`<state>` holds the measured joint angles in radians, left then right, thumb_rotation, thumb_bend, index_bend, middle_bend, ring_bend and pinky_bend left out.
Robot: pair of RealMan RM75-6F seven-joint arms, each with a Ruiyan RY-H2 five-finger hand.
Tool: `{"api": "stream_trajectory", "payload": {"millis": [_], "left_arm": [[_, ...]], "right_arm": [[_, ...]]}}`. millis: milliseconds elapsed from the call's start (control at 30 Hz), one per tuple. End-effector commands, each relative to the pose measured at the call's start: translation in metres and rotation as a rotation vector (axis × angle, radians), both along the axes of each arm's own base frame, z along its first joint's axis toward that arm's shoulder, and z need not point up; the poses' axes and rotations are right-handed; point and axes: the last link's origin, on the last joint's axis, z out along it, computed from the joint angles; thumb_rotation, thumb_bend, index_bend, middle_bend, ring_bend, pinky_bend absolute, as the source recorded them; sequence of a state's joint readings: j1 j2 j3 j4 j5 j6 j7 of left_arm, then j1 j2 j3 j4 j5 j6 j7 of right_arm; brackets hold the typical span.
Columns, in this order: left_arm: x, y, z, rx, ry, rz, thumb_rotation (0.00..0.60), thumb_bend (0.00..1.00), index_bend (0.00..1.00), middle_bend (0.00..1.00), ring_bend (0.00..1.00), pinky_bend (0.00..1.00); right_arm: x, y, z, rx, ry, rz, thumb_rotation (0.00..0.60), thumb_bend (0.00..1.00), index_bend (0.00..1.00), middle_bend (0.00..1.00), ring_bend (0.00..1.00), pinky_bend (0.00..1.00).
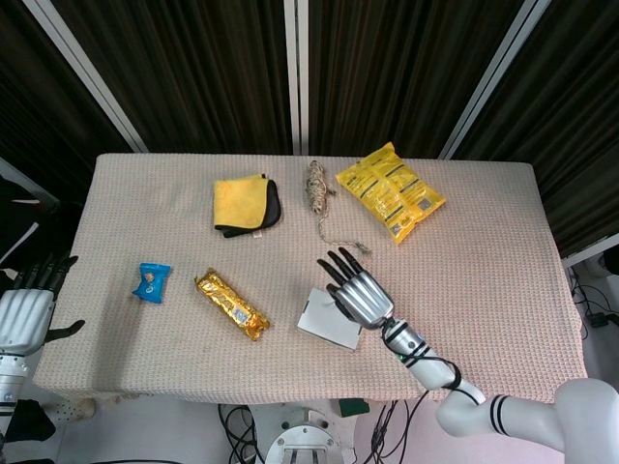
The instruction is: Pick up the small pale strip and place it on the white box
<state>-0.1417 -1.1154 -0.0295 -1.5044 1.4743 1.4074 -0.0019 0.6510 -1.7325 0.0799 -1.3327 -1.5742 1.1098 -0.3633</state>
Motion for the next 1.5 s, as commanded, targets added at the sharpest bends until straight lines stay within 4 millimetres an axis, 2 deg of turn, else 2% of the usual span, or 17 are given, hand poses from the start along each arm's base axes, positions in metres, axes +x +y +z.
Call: {"api": "stream_trajectory", "payload": {"millis": [33, 633, 1033, 1500], "left_arm": [[0.000, 0.000, 0.000, 0.000, 0.000, -0.002, 0.600, 0.05, 0.10, 0.07, 0.00, 0.09], [-0.004, 0.000, 0.001, 0.004, -0.003, 0.010, 0.600, 0.05, 0.10, 0.07, 0.00, 0.09], [-0.005, 0.000, 0.002, 0.002, 0.001, 0.019, 0.600, 0.05, 0.10, 0.07, 0.00, 0.09], [-0.002, 0.001, 0.000, -0.006, 0.003, 0.014, 0.600, 0.05, 0.10, 0.07, 0.00, 0.09]], "right_arm": [[0.002, 0.001, -0.001, 0.003, -0.002, 0.009, 0.600, 0.45, 0.60, 0.08, 0.00, 0.00], [0.006, 0.006, -0.010, 0.020, 0.011, 0.029, 0.600, 0.44, 0.60, 0.07, 0.00, 0.00], [0.001, 0.011, -0.006, 0.030, 0.032, 0.016, 0.600, 0.35, 0.47, 0.06, 0.00, 0.00], [-0.003, 0.018, 0.004, 0.042, 0.025, 0.006, 0.600, 0.33, 0.46, 0.06, 0.00, 0.00]]}}
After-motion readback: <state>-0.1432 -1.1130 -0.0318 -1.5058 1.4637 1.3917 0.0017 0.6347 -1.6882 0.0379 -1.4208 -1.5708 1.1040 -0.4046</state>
